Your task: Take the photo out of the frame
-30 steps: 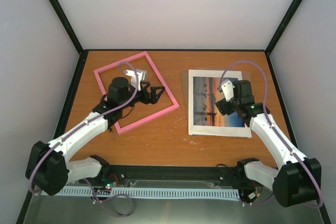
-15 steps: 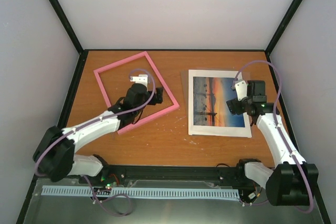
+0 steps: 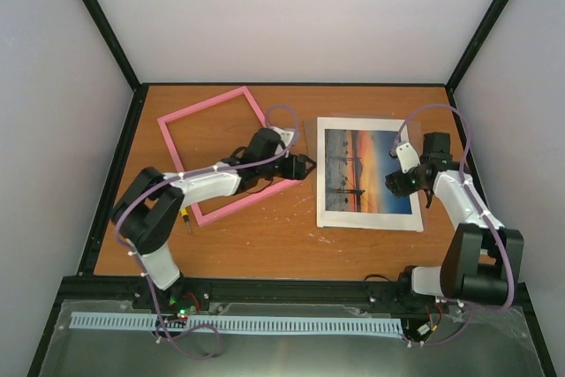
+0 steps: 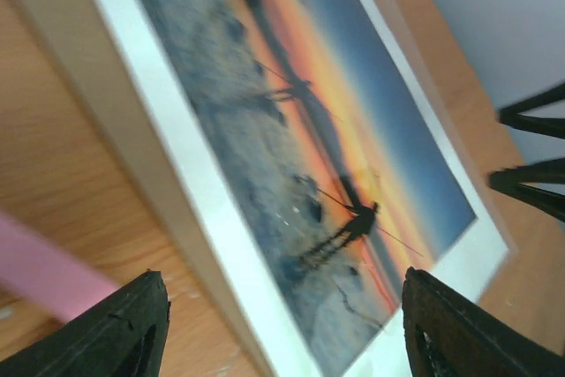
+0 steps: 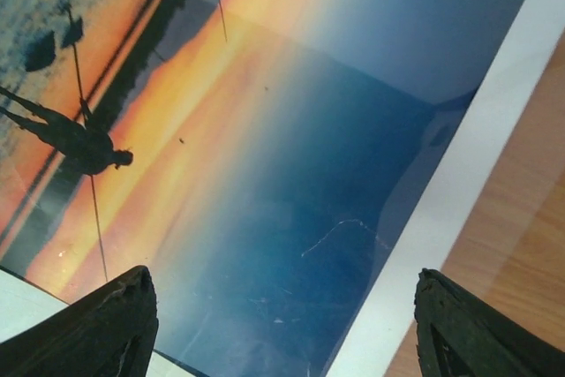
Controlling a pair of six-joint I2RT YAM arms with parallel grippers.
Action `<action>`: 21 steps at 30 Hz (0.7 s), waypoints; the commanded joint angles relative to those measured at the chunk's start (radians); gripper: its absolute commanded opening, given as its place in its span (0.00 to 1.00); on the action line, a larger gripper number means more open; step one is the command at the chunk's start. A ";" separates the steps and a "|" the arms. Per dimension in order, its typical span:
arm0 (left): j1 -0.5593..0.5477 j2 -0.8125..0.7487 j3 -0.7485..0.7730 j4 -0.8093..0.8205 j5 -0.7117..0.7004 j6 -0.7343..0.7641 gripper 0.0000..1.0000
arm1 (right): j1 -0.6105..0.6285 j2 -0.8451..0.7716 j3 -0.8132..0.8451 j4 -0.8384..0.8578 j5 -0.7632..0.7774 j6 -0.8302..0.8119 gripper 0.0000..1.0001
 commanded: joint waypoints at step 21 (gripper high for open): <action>-0.041 0.542 0.665 -0.407 0.162 0.002 0.74 | -0.106 0.192 0.048 0.054 -0.111 -0.107 0.75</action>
